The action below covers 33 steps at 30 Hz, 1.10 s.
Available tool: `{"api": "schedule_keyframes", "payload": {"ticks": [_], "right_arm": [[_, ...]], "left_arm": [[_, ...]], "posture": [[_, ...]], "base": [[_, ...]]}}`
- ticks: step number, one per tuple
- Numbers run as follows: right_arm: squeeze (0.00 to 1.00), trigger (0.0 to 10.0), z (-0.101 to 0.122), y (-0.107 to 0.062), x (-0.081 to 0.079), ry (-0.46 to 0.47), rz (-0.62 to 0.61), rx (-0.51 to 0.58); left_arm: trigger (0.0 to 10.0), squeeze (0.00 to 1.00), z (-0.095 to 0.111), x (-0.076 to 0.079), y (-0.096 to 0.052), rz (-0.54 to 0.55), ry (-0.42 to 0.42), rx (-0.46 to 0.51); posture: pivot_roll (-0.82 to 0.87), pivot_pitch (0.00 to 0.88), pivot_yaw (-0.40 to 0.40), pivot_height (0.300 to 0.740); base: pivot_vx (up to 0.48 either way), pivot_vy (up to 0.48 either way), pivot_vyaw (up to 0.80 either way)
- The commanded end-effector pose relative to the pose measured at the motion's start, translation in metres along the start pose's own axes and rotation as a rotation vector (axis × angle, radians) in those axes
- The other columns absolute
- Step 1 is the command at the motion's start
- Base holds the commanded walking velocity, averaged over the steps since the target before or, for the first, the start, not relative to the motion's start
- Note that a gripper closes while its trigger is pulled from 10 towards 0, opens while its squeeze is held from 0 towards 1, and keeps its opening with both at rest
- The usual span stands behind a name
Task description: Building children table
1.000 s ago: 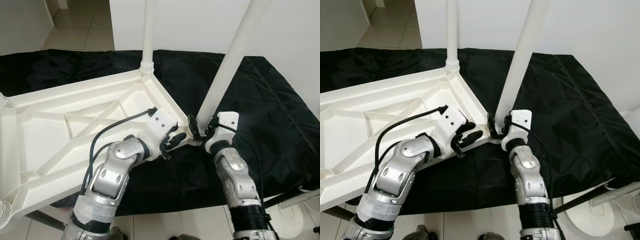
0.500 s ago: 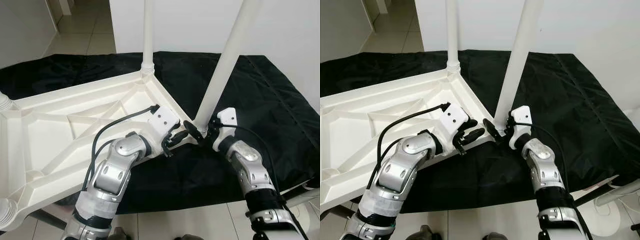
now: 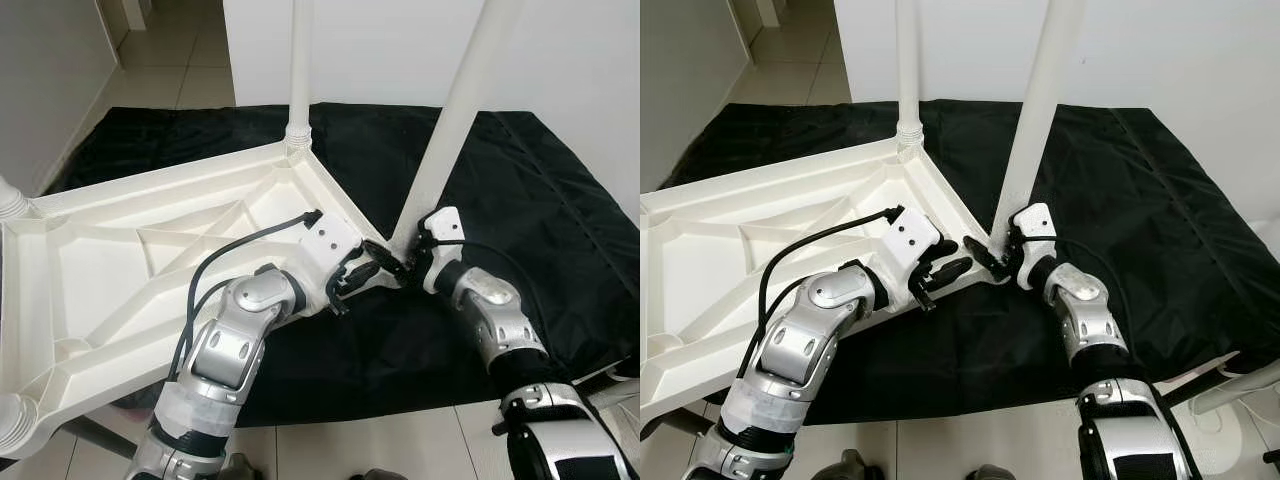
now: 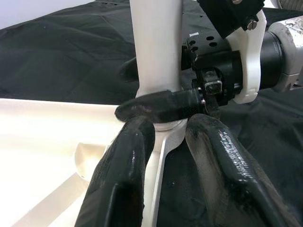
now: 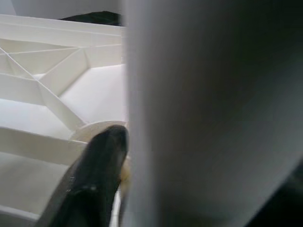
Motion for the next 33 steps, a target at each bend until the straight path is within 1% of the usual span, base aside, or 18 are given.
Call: {"api": "schedule_keyframes", "payload": {"ticks": [1,3,6,9,10,15,17,18,20,21,22,24,25,27,29,31,32,33], "right_arm": [[0.00,0.0,-0.010,-0.002,-0.003,0.015,0.026,-0.034],[0.00,0.0,-0.010,-0.002,-0.003,0.015,0.026,-0.034],[0.00,0.0,-0.014,-0.005,-0.002,0.058,0.020,-0.032],[0.00,0.0,-0.015,-0.006,-0.001,0.073,0.019,-0.029],[0.00,10.0,-0.016,-0.007,-0.001,0.084,0.012,-0.027],[0.00,10.0,-0.019,-0.008,-0.001,0.108,-0.014,-0.014],[0.00,10.0,-0.023,-0.007,0.000,0.131,-0.098,-0.015],[0.00,10.0,-0.023,-0.007,0.000,0.131,-0.098,-0.015],[0.00,10.0,-0.025,-0.007,0.001,0.137,-0.149,-0.025],[0.00,10.0,-0.026,-0.006,0.002,0.144,-0.201,-0.026],[0.00,10.0,-0.026,-0.006,0.002,0.144,-0.201,-0.026],[0.00,10.0,-0.026,-0.005,0.001,0.171,-0.312,-0.015],[0.00,10.0,-0.026,-0.005,0.001,0.171,-0.312,-0.015],[0.00,10.0,-0.029,-0.007,0.002,0.200,-0.389,-0.026],[0.00,10.0,-0.029,-0.007,0.002,0.200,-0.389,-0.026],[0.00,10.0,-0.030,-0.008,0.002,0.238,-0.489,-0.033],[0.00,10.0,-0.030,-0.008,0.002,0.238,-0.489,-0.033],[0.00,10.0,-0.029,-0.009,0.001,0.253,-0.550,-0.032]], "left_arm": [[10.0,0.00,0.001,-0.007,0.003,0.087,0.020,-0.006],[10.0,0.00,0.001,-0.007,0.003,0.087,0.020,-0.006],[10.0,0.00,0.001,-0.007,0.003,0.086,0.017,-0.005],[10.0,0.00,0.001,-0.006,0.003,0.085,0.016,-0.005],[10.0,0.00,0.001,-0.006,0.004,0.083,0.016,-0.004],[10.0,0.00,0.001,-0.005,0.003,0.081,0.014,-0.004],[10.0,0.00,0.001,-0.004,0.003,0.080,0.011,-0.005],[10.0,0.00,0.001,-0.004,0.003,0.080,0.011,-0.005],[10.0,0.00,0.000,-0.004,0.003,0.081,0.010,-0.006],[10.0,0.00,-0.001,-0.004,0.003,0.084,0.010,-0.007],[10.0,0.00,-0.001,-0.004,0.003,0.084,0.010,-0.007],[10.0,0.00,-0.003,-0.006,0.003,0.101,0.021,-0.012],[10.0,0.00,-0.003,-0.006,0.003,0.101,0.021,-0.012],[10.0,0.00,-0.003,-0.006,0.003,0.103,0.021,-0.012],[10.0,0.00,-0.003,-0.006,0.003,0.103,0.021,-0.012],[10.0,0.00,-0.002,-0.006,0.003,0.101,0.021,-0.009],[10.0,0.00,-0.002,-0.006,0.003,0.101,0.021,-0.009],[10.0,0.00,-0.002,-0.006,0.003,0.100,0.021,-0.008]], "posture": [[-0.06,0.000,0.011,0.740],[-0.06,0.000,0.011,0.740],[-0.06,0.000,0.011,0.740],[-0.06,0.000,0.011,0.740],[-0.07,0.000,0.013,0.740],[-0.07,0.000,0.012,0.740],[-0.07,0.000,-0.003,0.740],[-0.07,0.000,-0.003,0.740],[-0.07,0.000,-0.003,0.740],[-0.07,0.000,-0.006,0.740],[-0.07,0.000,-0.006,0.740],[-0.07,0.000,-0.012,0.740],[-0.07,0.000,-0.012,0.740],[-0.07,0.000,-0.018,0.740],[-0.07,0.000,-0.018,0.740],[-0.07,0.000,-0.023,0.740],[-0.07,0.000,-0.023,0.740],[-0.07,0.000,-0.026,0.740]], "base": [[0.000,0.000,0.00],[0.000,0.000,0.00],[0.000,0.000,0.00],[0.000,0.000,0.00],[0.000,0.000,0.00],[0.000,0.000,0.00],[0.000,0.000,0.00],[0.000,0.000,0.00],[0.000,0.000,0.00],[0.000,0.000,0.00],[0.000,0.000,0.00],[0.000,0.000,0.00],[0.000,0.000,0.00],[0.000,0.000,0.00],[0.000,0.000,0.00],[0.000,0.000,0.00],[0.000,0.000,0.00],[0.000,0.000,0.00]]}}
Point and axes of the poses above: a point about 5 cm out from each wrist's last joint towards the gripper, its own y axis pointing out of the wrist towards the gripper, its own z axis along the axis of the wrist's last joint, x = y × z, the point moved 4 cm from there along y, pointing out of the wrist towards the gripper, and after that the axes turned 4 degrees about y, right-handed, at the moved point
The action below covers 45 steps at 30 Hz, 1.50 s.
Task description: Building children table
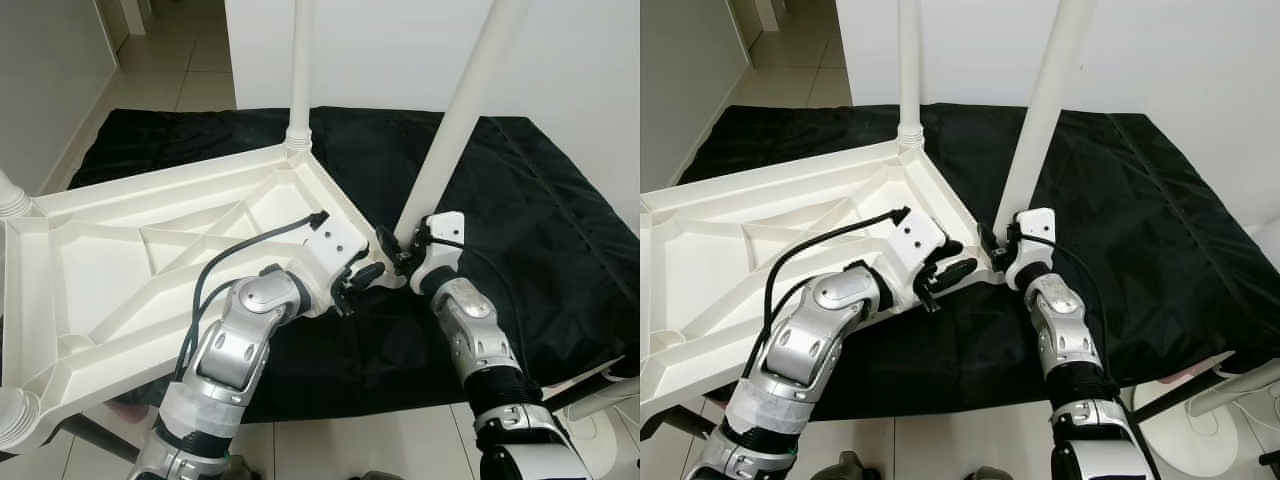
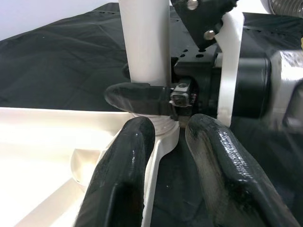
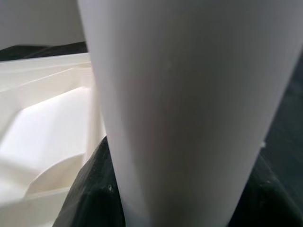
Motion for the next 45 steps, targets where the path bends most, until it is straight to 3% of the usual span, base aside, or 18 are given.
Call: {"api": "schedule_keyframes", "payload": {"ticks": [1,5,7,11,17,18,19,20,25,30,31,32,38,39,45], "right_arm": [[0.00,10.0,-0.019,-0.009,0.013,0.029,-0.137,-0.083],[0.00,10.0,-0.018,-0.013,0.010,0.039,-0.201,-0.070],[0.00,10.0,-0.018,-0.015,-0.003,0.077,-0.264,-0.071],[0.00,10.0,-0.014,-0.013,-0.013,0.108,-0.256,-0.054],[0.00,10.0,-0.005,-0.015,-0.007,0.094,-0.263,-0.026],[0.41,10.0,-0.004,-0.016,-0.005,0.092,-0.266,-0.023],[0.41,10.0,-0.002,-0.015,-0.003,0.107,-0.247,-0.016],[1.00,10.0,0.002,-0.014,-0.001,0.106,-0.205,-0.002],[1.00,10.0,0.010,-0.013,0.001,0.091,-0.133,0.009],[1.00,10.0,0.025,-0.014,0.009,0.007,-0.024,0.029],[0.33,10.0,0.028,-0.015,0.008,-0.021,0.030,0.028],[0.00,10.0,0.030,-0.016,0.005,-0.039,0.076,0.029],[0.00,10.0,0.030,-0.017,-0.002,-0.077,0.239,0.026],[0.00,10.0,0.030,-0.017,-0.004,-0.084,0.327,0.017],[0.00,10.0,0.030,-0.013,-0.006,-0.122,0.429,0.008]], "left_arm": [[10.0,0.00,-0.004,-0.009,0.000,0.107,0.004,-0.017],[10.0,0.00,-0.004,-0.009,0.000,0.107,0.003,-0.016],[10.0,0.00,-0.005,-0.010,0.001,0.114,0.001,-0.017],[10.0,0.00,-0.006,-0.010,0.001,0.117,-0.001,-0.016],[10.0,0.00,-0.006,-0.008,0.001,0.107,0.002,-0.016],[10.0,0.00,-0.006,-0.008,0.001,0.105,0.003,-0.017],[10.0,0.00,-0.007,-0.008,0.001,0.105,0.005,-0.018],[10.0,0.00,-0.007,-0.008,0.000,0.105,0.003,-0.019],[10.0,0.00,-0.006,-0.008,0.001,0.100,0.006,-0.019],[10.0,0.00,-0.005,-0.009,0.000,0.098,0.011,-0.018],[10.0,0.00,-0.006,-0.009,0.000,0.097,0.013,-0.018],[10.0,0.00,-0.006,-0.009,0.000,0.096,0.015,-0.018],[10.0,0.00,-0.005,-0.009,0.000,0.093,0.019,-0.018],[10.0,0.00,-0.005,-0.009,0.000,0.091,0.020,-0.019],[10.0,0.00,-0.006,-0.009,0.000,0.086,0.026,-0.020]], "posture": [[-0.07,0.000,-0.026,0.740],[-0.07,0.000,-0.032,0.740],[-0.07,0.000,-0.037,0.740],[-0.08,0.000,-0.033,0.740],[-0.09,0.000,-0.029,0.740],[-0.09,0.000,-0.029,0.740],[-0.08,0.000,-0.026,0.740],[-0.08,0.000,-0.026,0.740],[-0.09,0.000,-0.022,0.740],[-0.09,0.000,-0.022,0.740],[-0.09,0.000,-0.017,0.740],[-0.09,0.000,-0.017,0.740],[-0.08,0.000,-0.009,0.740],[-0.08,0.000,-0.008,0.740],[-0.08,0.000,0.004,0.740]], "base": [[0.000,0.000,0.00],[0.000,0.000,0.00],[0.000,0.000,0.00],[0.000,0.000,0.00],[0.000,0.000,0.00],[0.000,0.000,0.00],[0.000,0.000,0.00],[0.000,0.000,0.00],[0.000,0.000,0.00],[0.000,0.000,0.00],[0.000,0.000,0.00],[0.000,0.000,0.00],[0.000,0.000,0.00],[0.000,0.000,0.00],[0.000,0.000,0.00]]}}
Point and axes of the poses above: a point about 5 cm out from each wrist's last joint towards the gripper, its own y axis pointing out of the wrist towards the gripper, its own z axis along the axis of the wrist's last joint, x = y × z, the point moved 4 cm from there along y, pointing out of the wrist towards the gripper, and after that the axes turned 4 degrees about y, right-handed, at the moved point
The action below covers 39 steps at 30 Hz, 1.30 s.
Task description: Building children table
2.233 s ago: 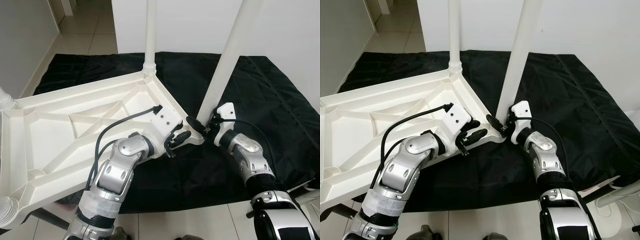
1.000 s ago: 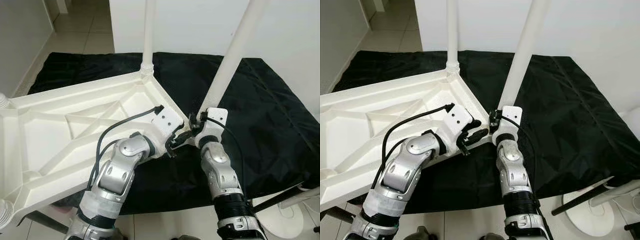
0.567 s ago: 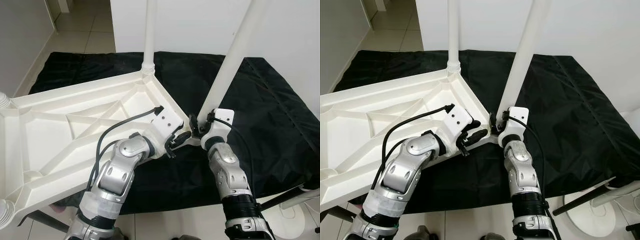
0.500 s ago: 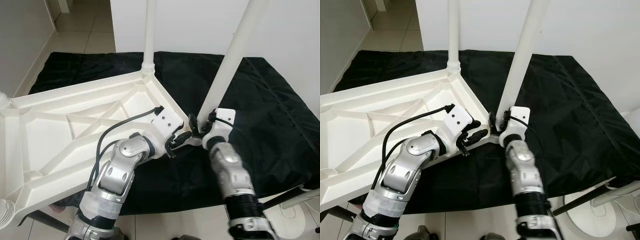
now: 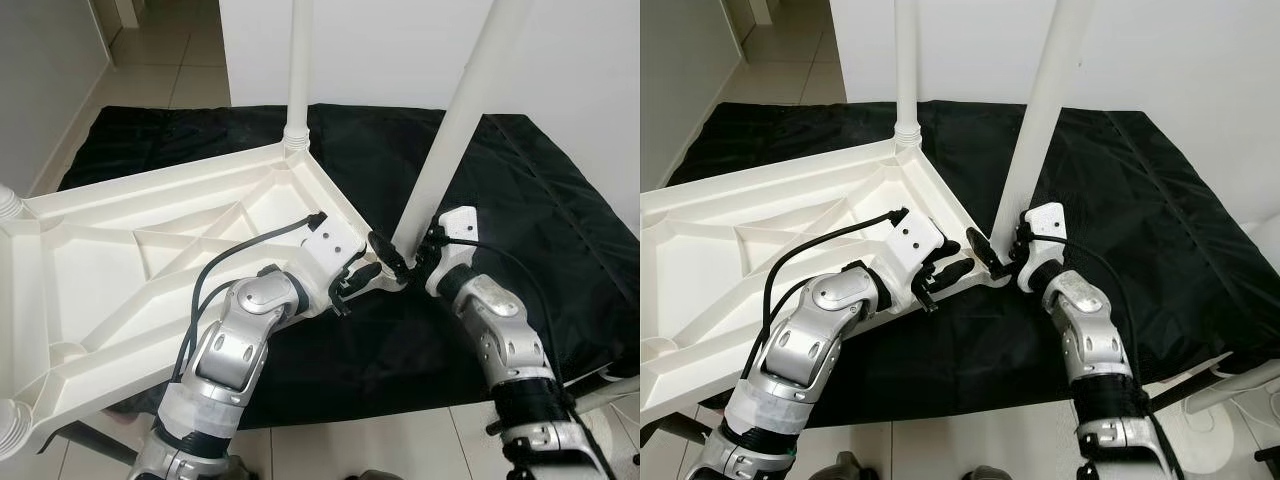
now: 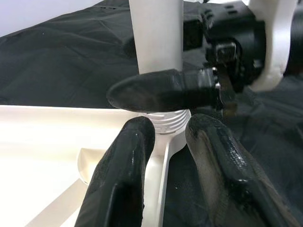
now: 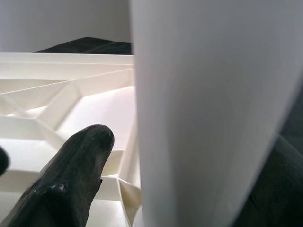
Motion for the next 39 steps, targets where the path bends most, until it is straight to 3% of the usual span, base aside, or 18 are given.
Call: {"api": "schedule_keyframes", "payload": {"ticks": [1,6,13,14,15,16,17,18,25,26,34,36,37,39], "right_arm": [[0.00,10.0,-0.004,0.001,-0.003,-0.002,0.051,-0.019],[0.00,10.0,-0.017,0.004,0.004,-0.049,0.122,-0.109],[0.00,10.0,-0.027,0.001,0.007,-0.051,0.142,-0.146],[0.00,3.9,-0.031,-0.001,0.009,-0.048,0.144,-0.158],[0.00,3.9,-0.031,-0.001,0.009,-0.048,0.144,-0.158],[0.00,1.2,-0.034,-0.003,0.010,-0.042,0.149,-0.168],[0.00,1.2,-0.034,-0.003,0.010,-0.042,0.149,-0.168],[0.00,0.0,-0.038,-0.005,0.011,-0.025,0.156,-0.174],[0.00,0.0,-0.046,-0.009,0.009,0.001,0.165,-0.180],[0.00,10.0,-0.048,-0.009,0.008,0.011,0.156,-0.178],[0.00,10.0,-0.050,-0.005,0.003,0.061,0.070,-0.143],[0.00,10.0,-0.050,-0.003,0.004,0.066,0.022,-0.138],[0.00,10.0,-0.048,0.000,0.007,0.076,-0.082,-0.124],[0.00,10.0,-0.048,0.000,0.007,0.077,-0.104,-0.121]], "left_arm": [[10.0,0.00,-0.002,-0.007,0.002,0.073,0.013,-0.013],[10.0,0.00,-0.001,-0.007,0.001,0.069,0.021,-0.011],[10.0,0.00,-0.001,-0.007,0.001,0.069,0.022,-0.011],[10.0,0.00,-0.001,-0.006,0.001,0.068,0.022,-0.012],[10.0,0.00,-0.001,-0.006,0.001,0.068,0.022,-0.012],[10.0,0.00,-0.001,-0.005,0.001,0.066,0.021,-0.012],[10.0,0.00,-0.001,-0.005,0.001,0.066,0.021,-0.012],[10.0,0.00,-0.001,-0.005,0.000,0.063,0.021,-0.013],[10.0,0.00,-0.001,-0.003,0.000,0.058,0.022,-0.013],[10.0,0.00,-0.001,-0.004,0.000,0.058,0.023,-0.013],[10.0,0.00,-0.002,-0.004,0.001,0.058,0.025,-0.013],[10.0,0.00,-0.002,-0.004,0.001,0.058,0.025,-0.013],[10.0,0.00,-0.003,-0.005,0.001,0.062,0.023,-0.014],[10.0,0.00,-0.003,-0.005,0.001,0.063,0.022,-0.014]], "posture": [[-0.08,0.000,0.005,0.740],[-0.08,0.000,0.008,0.740],[-0.07,0.000,0.009,0.740],[-0.07,0.000,0.009,0.740],[-0.07,0.000,0.009,0.740],[-0.06,0.000,0.010,0.740],[-0.06,0.000,0.010,0.740],[-0.06,0.000,0.011,0.740],[-0.06,0.000,0.012,0.740],[-0.06,0.000,0.012,0.740],[-0.07,0.000,0.010,0.740],[-0.07,0.000,0.005,0.740],[-0.07,0.000,0.005,0.740],[-0.07,0.000,0.005,0.740]], "base": [[0.000,0.000,0.00],[0.000,0.000,0.00],[0.000,0.000,0.00],[0.000,0.000,0.00],[0.000,0.000,0.00],[0.000,0.000,0.00],[0.000,0.000,0.00],[0.000,0.000,0.00],[0.000,0.000,0.00],[0.000,0.000,0.00],[0.000,0.000,0.00],[0.000,0.000,0.00],[0.000,0.000,0.00],[0.000,0.000,0.00]]}}
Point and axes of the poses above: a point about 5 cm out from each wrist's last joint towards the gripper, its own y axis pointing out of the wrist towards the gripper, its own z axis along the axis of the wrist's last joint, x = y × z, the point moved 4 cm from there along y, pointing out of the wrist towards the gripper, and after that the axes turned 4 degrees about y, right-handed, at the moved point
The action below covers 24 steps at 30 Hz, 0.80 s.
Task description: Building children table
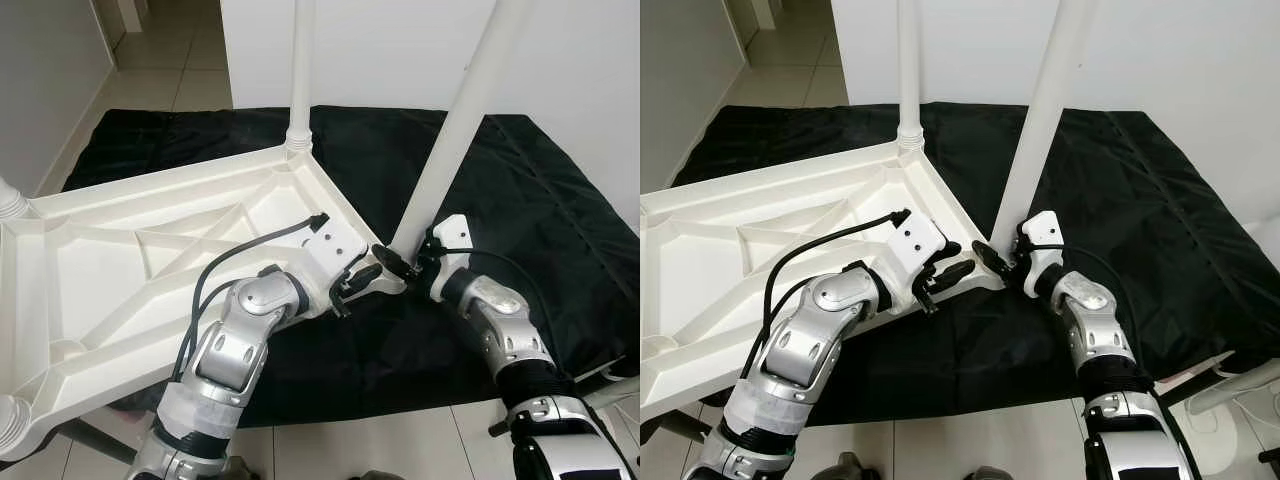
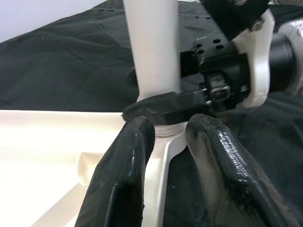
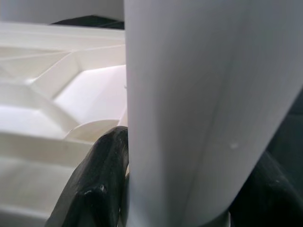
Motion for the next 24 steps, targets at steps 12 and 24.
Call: {"api": "schedule_keyframes", "payload": {"ticks": [12,24], "right_arm": [[0.00,10.0,-0.019,-0.014,-0.009,0.221,-0.571,-0.018],[0.41,10.0,-0.011,-0.017,-0.029,0.261,-0.614,-0.004]], "left_arm": [[10.0,0.00,-0.004,-0.006,0.002,0.084,-0.010,-0.012],[10.0,0.00,-0.005,-0.004,0.001,0.076,-0.017,-0.015]], "posture": [[-0.08,0.000,-0.008,0.740],[-0.08,0.000,-0.005,0.740]], "base": [[0.000,0.000,0.00],[0.000,0.000,0.00]]}}
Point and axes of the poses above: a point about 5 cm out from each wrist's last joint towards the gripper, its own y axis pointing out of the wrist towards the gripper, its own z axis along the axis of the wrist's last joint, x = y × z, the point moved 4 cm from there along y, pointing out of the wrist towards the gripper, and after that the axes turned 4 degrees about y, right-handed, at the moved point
